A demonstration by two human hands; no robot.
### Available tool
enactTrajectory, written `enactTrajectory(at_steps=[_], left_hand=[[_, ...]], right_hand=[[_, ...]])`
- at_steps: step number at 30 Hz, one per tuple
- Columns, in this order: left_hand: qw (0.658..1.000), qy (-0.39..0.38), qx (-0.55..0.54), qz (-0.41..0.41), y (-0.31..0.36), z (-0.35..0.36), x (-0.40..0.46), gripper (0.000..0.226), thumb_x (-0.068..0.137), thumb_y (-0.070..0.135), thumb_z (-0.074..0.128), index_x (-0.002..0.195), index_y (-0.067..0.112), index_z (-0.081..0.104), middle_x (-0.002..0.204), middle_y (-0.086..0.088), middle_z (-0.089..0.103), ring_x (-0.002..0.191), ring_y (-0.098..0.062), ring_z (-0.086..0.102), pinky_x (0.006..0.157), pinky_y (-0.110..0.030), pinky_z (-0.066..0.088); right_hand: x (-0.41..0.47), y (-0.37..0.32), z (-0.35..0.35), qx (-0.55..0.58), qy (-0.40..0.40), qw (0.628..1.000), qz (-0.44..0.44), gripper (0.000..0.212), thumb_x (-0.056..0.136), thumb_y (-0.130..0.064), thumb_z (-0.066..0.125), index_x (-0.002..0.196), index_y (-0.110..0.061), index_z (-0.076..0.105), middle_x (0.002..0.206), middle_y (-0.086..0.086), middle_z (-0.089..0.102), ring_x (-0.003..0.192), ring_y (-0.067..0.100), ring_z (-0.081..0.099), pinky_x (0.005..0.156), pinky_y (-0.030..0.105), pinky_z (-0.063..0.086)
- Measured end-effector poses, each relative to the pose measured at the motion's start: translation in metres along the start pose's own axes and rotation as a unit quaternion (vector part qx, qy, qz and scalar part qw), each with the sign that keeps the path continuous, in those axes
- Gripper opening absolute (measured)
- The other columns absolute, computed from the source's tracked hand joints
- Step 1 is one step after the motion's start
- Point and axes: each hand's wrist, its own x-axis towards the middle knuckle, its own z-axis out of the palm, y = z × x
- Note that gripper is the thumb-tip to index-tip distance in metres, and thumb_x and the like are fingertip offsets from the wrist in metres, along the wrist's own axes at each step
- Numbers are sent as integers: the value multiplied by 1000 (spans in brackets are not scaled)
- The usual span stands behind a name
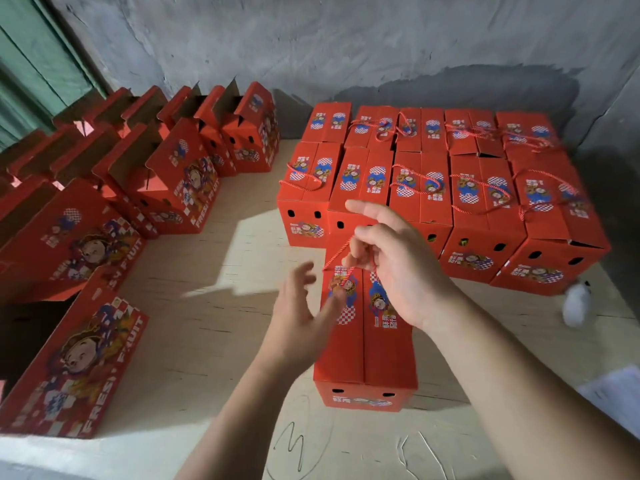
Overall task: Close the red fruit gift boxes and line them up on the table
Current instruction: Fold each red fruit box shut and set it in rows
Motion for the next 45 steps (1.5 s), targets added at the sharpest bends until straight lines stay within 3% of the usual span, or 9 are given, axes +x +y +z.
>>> enactTrajectory(at_steps=[4,12,17,20,26,30,33,38,45], left_hand=[[990,-51,-72,-111,-54,9,-39,92,72,74,76,150,42,38,141,11,57,132,-3,53,110,-43,48],[982,79,-130,-113,-78,-12,-26,53,76,59,78,120,71,50,123,22,69,114,-5,68,90,-30,56],[982,83,18,-167,-100,-30,-9,65,93,32,74,149,34,40,134,1,62,124,-19,61,104,-41,50],[979,49,80,-181,-105,-30,-13,82,97,34,66,161,25,17,149,-14,45,135,-33,48,114,-46,41],[957,12,271,-101,-97,0,-40,120,67,87,57,161,45,-3,168,-13,-15,149,-32,7,122,-49,20],[946,40,310,-89,-108,0,-33,119,73,76,73,159,43,-2,168,-16,-10,143,-40,17,118,-50,27],[948,50,306,-76,-122,-18,-14,111,73,71,74,158,52,5,169,-10,-4,142,-38,19,113,-54,34],[946,7,316,-65,-132,-47,40,109,76,60,80,154,63,5,166,-2,-6,142,-40,16,115,-58,32],[934,-2,352,-54,-140,-55,57,109,78,58,80,151,68,-1,164,1,-5,136,-42,22,104,-61,45]], right_hand=[[7,-4,19,-27,-28,999,-3,32,97,-15,51,126,-18,65,94,14,74,91,27,67,108,59,42],[33,-1,54,-6,-78,997,-11,38,88,-24,54,121,-19,71,106,13,76,108,32,68,102,36,50],[48,22,64,-112,-104,988,16,24,97,-15,57,115,-18,73,101,14,76,102,31,69,101,50,51],[43,50,54,-202,-107,973,18,22,99,-18,57,115,-24,73,95,10,75,73,16,65,71,36,50],[28,94,15,-481,-36,876,25,66,100,-41,54,158,-36,24,156,-8,39,131,16,54,102,36,49],[17,126,4,-503,-48,847,164,86,99,-59,48,160,-37,-9,123,3,58,89,14,65,74,32,46],[20,141,6,-412,-106,874,235,93,97,-61,49,156,-43,-21,147,-3,54,108,16,64,82,30,44],[39,156,13,-367,-137,891,231,77,99,-42,53,163,-31,11,164,0,35,145,19,41,110,27,35],[46,166,20,-341,-111,904,233,67,99,-36,53,160,-32,26,145,-7,54,109,7,50,77,14,37]])
